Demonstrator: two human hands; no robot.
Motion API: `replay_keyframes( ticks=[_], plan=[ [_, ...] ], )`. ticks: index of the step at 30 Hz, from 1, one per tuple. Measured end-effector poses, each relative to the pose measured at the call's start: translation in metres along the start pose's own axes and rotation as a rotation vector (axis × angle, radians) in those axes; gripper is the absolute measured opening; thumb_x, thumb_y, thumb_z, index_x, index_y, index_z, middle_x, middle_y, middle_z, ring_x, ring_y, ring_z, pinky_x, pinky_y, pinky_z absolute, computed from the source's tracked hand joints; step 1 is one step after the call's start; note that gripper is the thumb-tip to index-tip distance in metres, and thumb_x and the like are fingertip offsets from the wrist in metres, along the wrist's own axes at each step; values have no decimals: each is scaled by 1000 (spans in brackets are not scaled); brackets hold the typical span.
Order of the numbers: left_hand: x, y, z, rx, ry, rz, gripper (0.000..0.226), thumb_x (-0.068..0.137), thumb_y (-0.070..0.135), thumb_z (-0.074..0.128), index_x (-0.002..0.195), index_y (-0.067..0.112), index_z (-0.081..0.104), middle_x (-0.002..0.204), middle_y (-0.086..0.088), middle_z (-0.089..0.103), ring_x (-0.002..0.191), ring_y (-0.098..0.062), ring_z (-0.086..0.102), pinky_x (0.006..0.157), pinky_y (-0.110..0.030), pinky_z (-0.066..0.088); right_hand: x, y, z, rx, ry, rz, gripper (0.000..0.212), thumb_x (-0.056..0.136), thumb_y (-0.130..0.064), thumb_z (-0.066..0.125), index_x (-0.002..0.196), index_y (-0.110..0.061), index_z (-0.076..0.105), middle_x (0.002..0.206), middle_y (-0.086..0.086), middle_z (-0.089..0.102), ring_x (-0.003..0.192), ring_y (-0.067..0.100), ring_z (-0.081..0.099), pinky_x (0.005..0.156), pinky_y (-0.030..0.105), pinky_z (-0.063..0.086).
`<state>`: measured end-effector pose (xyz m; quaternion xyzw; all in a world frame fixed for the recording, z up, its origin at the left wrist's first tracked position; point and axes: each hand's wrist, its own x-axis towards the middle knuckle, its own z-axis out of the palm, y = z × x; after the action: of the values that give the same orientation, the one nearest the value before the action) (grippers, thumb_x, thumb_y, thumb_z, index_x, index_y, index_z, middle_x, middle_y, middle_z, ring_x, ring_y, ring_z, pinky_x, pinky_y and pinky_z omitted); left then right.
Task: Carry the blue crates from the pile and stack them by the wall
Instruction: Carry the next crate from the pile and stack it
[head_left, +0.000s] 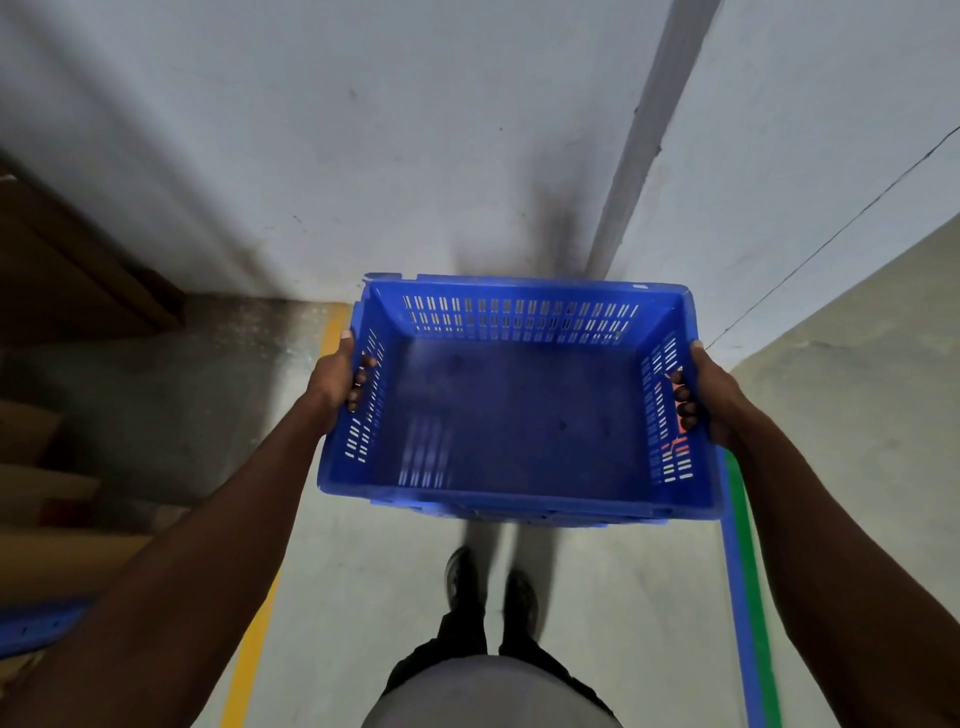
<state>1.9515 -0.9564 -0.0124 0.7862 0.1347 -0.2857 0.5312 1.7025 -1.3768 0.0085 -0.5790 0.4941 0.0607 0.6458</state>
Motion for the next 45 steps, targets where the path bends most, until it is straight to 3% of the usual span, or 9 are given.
replay_keyframes(
  ticks=[15, 24, 27, 33, 36, 40, 43, 45],
  plan=[
    [-3, -6, 0, 80, 65, 68, 63, 101, 66, 30, 89, 14, 63, 66, -1, 55, 52, -18, 46, 55, -30, 41, -7, 13, 3, -37, 45, -69, 57, 100, -67, 35, 88, -14, 52, 68, 0, 61, 53, 11, 61, 60, 26, 46],
    [-2, -9, 1, 99, 86, 131, 57, 103, 58, 35, 103, 9, 64, 74, -4, 61, 53, -17, 51, 55, -30, 45, 4, 20, 4, -115, 121, -112, 70, 99, -68, 36, 111, -3, 59, 102, 18, 71, 86, 35, 71, 74, 38, 52],
    [-4, -8, 0, 131, 92, 143, 53, 105, 51, 38, 111, 4, 61, 82, -7, 65, 56, -19, 54, 58, -32, 47, 3, 19, 7, -169, 214, -149, 60, 102, -62, 39, 106, -6, 61, 108, 21, 73, 95, 42, 72, 79, 42, 54],
    [-18, -14, -10, 296, 206, 142, 57, 95, 61, 48, 126, 15, 58, 112, -7, 70, 92, -25, 70, 81, -42, 56, -13, 28, 5, -288, 355, -164, 60, 99, -60, 49, 125, -6, 55, 117, 15, 70, 100, 34, 70, 84, 42, 52],
    [-40, -13, -9, 295, 337, 333, 46, 97, 51, 53, 126, 15, 60, 124, -6, 64, 110, -25, 63, 93, -44, 53, -32, 31, 7, -286, 421, -214, 62, 96, -62, 53, 132, -12, 53, 121, 13, 69, 101, 31, 70, 91, 49, 56],
    [-77, -1, 5, 133, 368, 509, 24, 96, 39, 58, 109, 21, 65, 116, -2, 66, 105, -20, 63, 89, -39, 53, -67, 31, 16, -195, 495, -317, 53, 95, -61, 54, 122, -16, 58, 113, 9, 70, 96, 28, 71, 89, 50, 58],
    [-101, 6, 18, 31, 331, 550, 22, 99, 38, 57, 104, 19, 66, 109, -3, 69, 99, -20, 65, 81, -30, 51, -100, 31, 29, -42, 493, -376, 30, 100, -52, 53, 97, -23, 60, 103, 9, 71, 94, 29, 70, 88, 50, 57],
    [-117, 10, 32, -34, 244, 539, 24, 100, 37, 58, 100, 15, 67, 100, -3, 70, 90, -19, 64, 78, -33, 50, -120, 35, 36, 72, 497, -390, 32, 96, -56, 52, 84, -27, 61, 98, 10, 72, 94, 33, 70, 89, 52, 57]
  ],
)
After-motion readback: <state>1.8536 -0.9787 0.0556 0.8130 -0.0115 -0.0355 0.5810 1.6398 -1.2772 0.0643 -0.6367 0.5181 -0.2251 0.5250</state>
